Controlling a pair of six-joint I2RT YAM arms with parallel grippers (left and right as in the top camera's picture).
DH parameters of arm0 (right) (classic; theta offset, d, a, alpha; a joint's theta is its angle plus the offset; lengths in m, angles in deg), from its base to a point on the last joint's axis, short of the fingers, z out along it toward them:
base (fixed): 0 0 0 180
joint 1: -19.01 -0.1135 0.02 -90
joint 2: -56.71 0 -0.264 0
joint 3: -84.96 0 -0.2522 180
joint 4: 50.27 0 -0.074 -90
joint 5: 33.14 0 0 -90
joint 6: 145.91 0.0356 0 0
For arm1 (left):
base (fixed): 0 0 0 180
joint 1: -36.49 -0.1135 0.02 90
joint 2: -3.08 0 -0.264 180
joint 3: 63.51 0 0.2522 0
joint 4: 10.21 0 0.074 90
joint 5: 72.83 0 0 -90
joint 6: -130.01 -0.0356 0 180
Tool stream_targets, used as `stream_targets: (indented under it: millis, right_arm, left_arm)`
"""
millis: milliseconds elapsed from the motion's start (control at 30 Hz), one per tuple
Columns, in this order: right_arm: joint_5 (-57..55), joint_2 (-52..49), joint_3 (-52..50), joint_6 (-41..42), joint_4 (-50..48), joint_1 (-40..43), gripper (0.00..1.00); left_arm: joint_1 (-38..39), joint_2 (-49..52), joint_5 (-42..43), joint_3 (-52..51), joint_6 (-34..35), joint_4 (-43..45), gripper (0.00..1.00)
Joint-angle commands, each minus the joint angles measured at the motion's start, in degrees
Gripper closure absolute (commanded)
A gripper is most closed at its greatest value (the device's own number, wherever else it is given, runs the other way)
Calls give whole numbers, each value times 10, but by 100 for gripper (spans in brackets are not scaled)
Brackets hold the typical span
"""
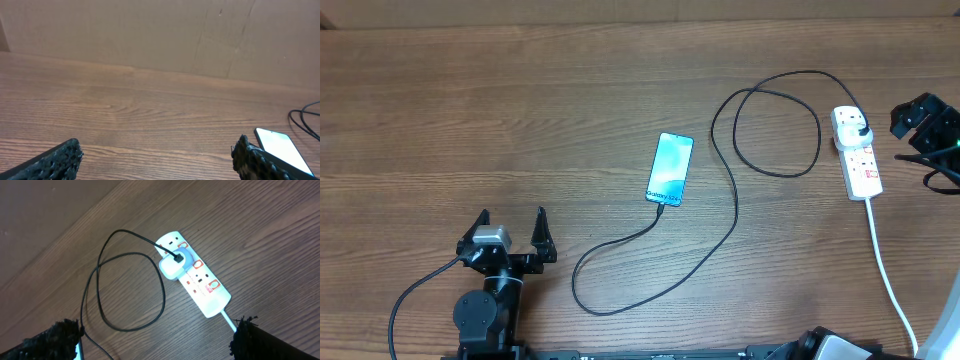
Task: Plug charger to phone and switch on socket
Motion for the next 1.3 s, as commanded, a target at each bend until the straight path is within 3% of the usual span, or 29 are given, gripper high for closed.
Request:
stream_targets:
  millis: [0,733,967,1267]
  right_arm:
    - [-6,2,14,2,-2,-2,0]
    - [5,20,7,2,-39,-23,0]
    - [3,68,-71,-1,-161,-94,0]
    - [-2,162,-277,-1,-394,-192,0]
  left_arm:
    - [3,-5,-4,-2,-10,-2,1]
    - [3,-5,-4,-2,-10,-2,0]
    - [3,-5,-4,-2,-10,-2,1]
    - [3,-5,-4,-2,-10,-2,0]
